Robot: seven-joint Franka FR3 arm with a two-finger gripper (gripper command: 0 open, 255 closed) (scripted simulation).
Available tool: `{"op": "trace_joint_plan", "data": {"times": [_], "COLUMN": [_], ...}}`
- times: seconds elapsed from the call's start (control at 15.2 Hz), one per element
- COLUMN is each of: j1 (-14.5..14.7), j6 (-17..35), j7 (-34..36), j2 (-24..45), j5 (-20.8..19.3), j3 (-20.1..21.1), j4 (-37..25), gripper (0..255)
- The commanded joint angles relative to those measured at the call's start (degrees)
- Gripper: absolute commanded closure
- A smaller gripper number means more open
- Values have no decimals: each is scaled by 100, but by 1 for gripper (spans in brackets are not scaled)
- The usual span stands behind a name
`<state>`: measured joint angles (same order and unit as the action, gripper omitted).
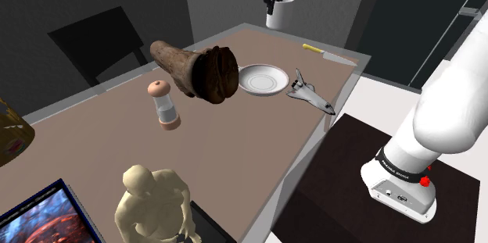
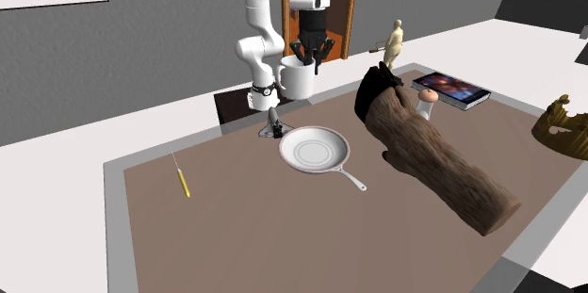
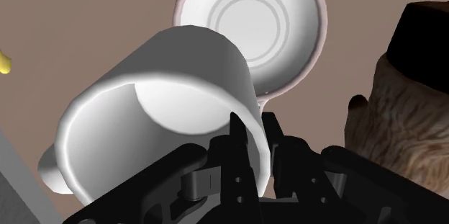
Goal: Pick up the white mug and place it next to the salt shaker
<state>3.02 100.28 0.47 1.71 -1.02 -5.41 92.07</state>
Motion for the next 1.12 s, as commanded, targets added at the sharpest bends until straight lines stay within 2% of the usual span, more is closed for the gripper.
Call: {"op": "trace_joint_plan", "data": {"times": [0.0,0.53,1.06], "j1": [130,649,1163], "j6": [14,26,-62], "j7": [264,1356,2460], "j2": [-138,-454,-395], "j5": [-44,-160,-250], "j3": [120,678,1258], "j4": [153,521,434], "gripper": [255,255,255]}}
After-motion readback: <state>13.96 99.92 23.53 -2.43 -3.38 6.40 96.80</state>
